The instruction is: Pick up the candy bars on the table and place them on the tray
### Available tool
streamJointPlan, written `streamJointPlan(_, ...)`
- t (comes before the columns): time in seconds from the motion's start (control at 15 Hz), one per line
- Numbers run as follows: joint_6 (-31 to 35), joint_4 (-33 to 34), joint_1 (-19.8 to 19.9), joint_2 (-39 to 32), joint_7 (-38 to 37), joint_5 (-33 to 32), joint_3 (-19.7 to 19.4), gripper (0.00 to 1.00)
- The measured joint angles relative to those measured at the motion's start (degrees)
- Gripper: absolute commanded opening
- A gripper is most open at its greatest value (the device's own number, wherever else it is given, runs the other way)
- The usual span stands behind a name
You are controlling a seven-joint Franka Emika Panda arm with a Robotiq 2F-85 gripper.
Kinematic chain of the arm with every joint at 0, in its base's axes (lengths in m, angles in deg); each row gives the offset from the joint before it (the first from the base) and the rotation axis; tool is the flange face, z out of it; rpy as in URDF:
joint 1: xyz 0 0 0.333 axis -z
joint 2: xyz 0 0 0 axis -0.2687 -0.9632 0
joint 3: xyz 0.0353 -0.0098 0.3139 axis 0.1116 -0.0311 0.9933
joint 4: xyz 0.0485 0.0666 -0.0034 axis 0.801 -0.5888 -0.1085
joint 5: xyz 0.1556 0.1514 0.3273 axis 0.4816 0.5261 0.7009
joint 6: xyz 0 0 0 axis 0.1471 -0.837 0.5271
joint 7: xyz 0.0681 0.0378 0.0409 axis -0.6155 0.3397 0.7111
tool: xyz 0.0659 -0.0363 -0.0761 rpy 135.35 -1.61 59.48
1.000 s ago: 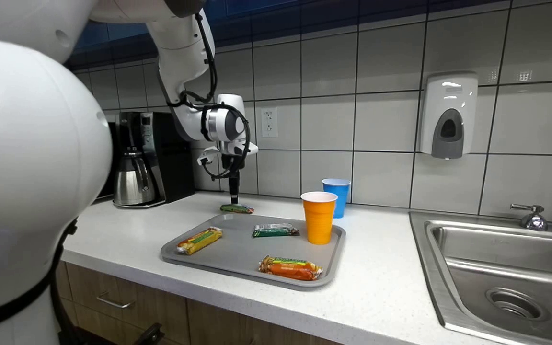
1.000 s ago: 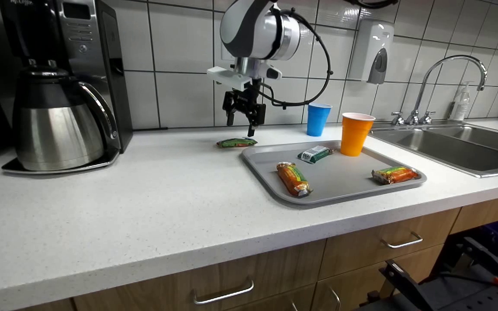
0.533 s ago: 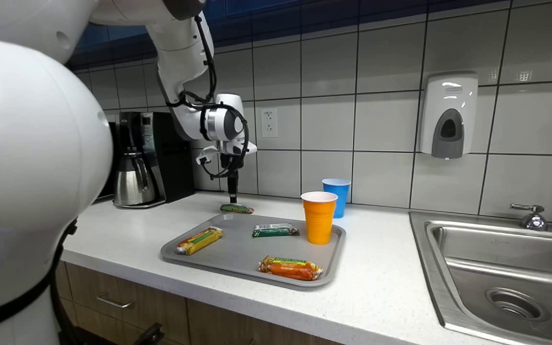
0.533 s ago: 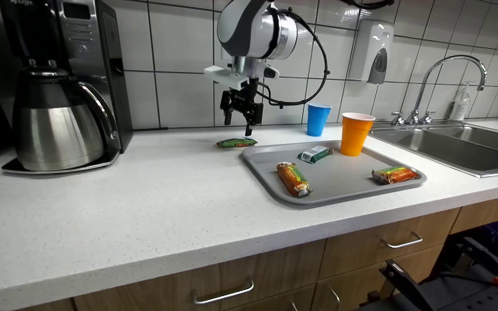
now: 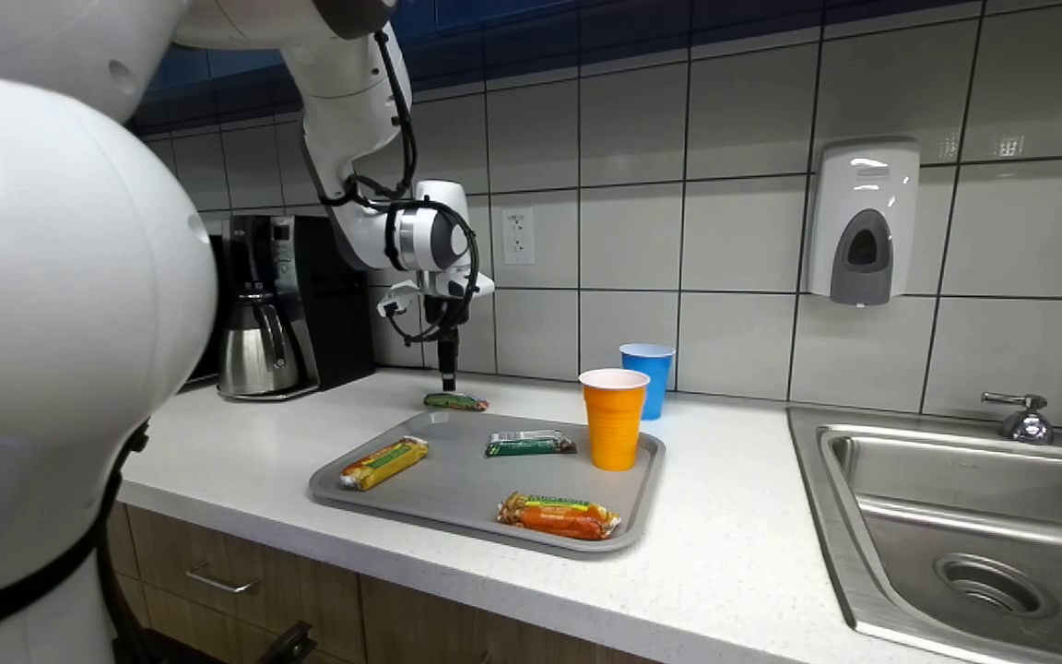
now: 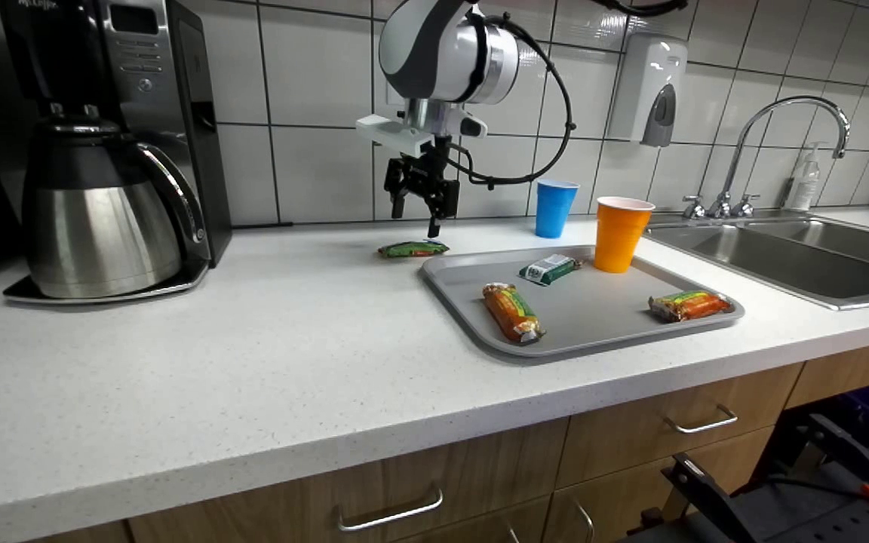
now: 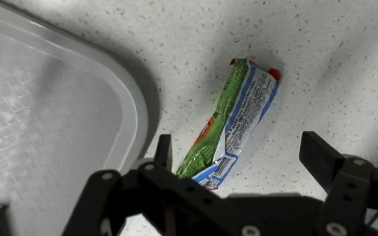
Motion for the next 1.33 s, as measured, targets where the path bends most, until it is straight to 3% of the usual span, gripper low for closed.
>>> streamJointPlan(1.33, 0.0, 0.0, -0.2, -0.7, -2.1, -0.1, -0.3, 1.0)
